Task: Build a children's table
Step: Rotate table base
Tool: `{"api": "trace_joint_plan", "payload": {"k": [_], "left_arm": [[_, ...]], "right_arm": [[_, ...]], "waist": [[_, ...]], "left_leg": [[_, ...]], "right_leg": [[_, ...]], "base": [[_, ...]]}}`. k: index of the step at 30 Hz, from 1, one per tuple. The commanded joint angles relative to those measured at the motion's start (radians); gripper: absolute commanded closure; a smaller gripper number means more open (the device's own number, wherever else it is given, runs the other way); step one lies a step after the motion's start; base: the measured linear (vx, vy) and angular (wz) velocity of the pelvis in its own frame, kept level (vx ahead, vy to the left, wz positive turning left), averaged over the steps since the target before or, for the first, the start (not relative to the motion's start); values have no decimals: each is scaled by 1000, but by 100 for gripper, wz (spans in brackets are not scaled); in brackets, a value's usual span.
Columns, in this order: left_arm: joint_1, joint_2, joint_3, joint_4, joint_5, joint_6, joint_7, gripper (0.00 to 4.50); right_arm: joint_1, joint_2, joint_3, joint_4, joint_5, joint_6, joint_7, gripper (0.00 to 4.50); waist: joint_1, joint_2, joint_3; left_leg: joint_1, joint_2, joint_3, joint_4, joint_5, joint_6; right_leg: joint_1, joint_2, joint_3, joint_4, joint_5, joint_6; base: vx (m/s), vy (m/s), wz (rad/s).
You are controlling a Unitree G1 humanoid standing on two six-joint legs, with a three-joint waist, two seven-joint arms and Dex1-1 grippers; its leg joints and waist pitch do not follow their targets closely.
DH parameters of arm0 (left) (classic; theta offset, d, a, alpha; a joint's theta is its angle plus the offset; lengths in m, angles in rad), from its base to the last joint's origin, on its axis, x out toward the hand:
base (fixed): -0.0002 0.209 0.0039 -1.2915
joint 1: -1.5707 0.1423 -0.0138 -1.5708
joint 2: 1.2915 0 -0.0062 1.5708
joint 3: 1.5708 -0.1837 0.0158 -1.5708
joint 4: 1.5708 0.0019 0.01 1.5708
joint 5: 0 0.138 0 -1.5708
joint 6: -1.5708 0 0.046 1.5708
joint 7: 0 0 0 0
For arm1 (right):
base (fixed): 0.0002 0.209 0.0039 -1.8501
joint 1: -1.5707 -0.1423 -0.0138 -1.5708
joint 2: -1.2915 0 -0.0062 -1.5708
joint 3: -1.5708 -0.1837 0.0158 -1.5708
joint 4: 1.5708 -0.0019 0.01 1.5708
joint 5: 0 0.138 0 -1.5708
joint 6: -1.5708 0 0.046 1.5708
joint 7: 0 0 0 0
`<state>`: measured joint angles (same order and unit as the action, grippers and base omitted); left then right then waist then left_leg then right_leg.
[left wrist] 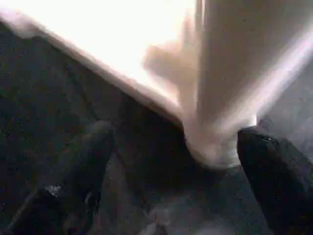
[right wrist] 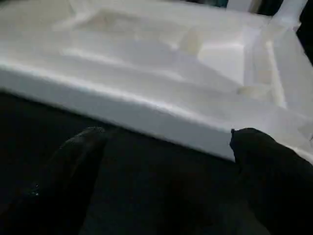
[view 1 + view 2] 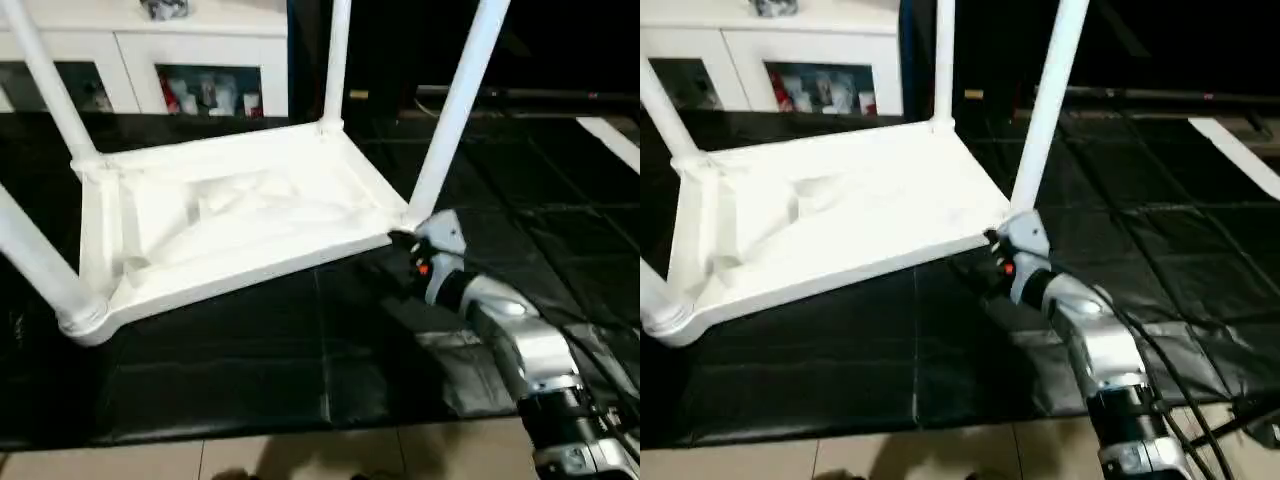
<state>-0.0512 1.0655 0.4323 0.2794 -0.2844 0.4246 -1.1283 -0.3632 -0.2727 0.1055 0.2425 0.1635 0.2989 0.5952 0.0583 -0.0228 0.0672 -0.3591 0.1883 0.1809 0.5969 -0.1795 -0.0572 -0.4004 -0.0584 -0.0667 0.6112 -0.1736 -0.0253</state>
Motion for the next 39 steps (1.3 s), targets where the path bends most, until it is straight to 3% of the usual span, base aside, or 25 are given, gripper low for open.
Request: {"api": "trace_joint_plan", "payload": {"k": [1,5,9,13,19,29,34,39], "left_arm": [[-27,-22,22,-15,-65,7,-18,2],[-57,-100,5,-91,-175,75,-52,2],[-78,-164,-18,-141,-224,103,-54,2],[-72,-220,-64,-211,-293,152,-69,2],[-53,-265,-121,-338,-351,224,-74,2],[-109,-351,-278,-569,-479,355,-37,2],[-154,-420,-313,-624,-548,407,13,2],[-175,-471,-339,-669,-610,443,53,2]], "right_arm": [[-4,-10,11,3,-34,8,-22,0],[-9,-31,32,18,-69,41,-41,0],[-15,-33,38,36,-94,44,-60,0],[-46,-31,46,127,-168,34,-163,0],[-81,-13,44,231,-204,-17,-223,0],[-223,92,33,468,-198,-145,-289,0],[-269,155,31,523,-186,-181,-275,0],[-295,204,37,565,-175,-214,-261,0]], "waist": [[-1,27,-56],[5,28,-57],[3,25,-59],[0,24,-61],[0,22,-62],[-8,23,-63],[-20,17,-65],[-33,15,-65]], "left_leg": [[35,40,-24,-85,-400,-51],[30,41,-24,-87,-401,-58],[29,39,-23,-83,-389,-57],[27,37,-21,-81,-364,-61],[27,37,-19,-78,-358,-60],[23,36,-18,-74,-342,-72],[13,32,-19,-73,-333,-67],[10,29,-17,-66,-328,-60]], "right_leg": [[16,-78,57,-86,-405,-166],[22,-80,58,-81,-389,-172],[26,-81,57,-84,-393,-167],[27,-76,57,-81,-363,-179],[29,-74,56,-80,-364,-173],[32,-70,55,-71,-335,-178],[42,-68,54,-70,-343,-163],[38,-67,53,-73,-383,-149]], "base": [[0,0,0],[0,0,0],[0,0,0],[0,0,0],[0,0,0],[0,0,0],[0,0,0],[0,0,0]]}}
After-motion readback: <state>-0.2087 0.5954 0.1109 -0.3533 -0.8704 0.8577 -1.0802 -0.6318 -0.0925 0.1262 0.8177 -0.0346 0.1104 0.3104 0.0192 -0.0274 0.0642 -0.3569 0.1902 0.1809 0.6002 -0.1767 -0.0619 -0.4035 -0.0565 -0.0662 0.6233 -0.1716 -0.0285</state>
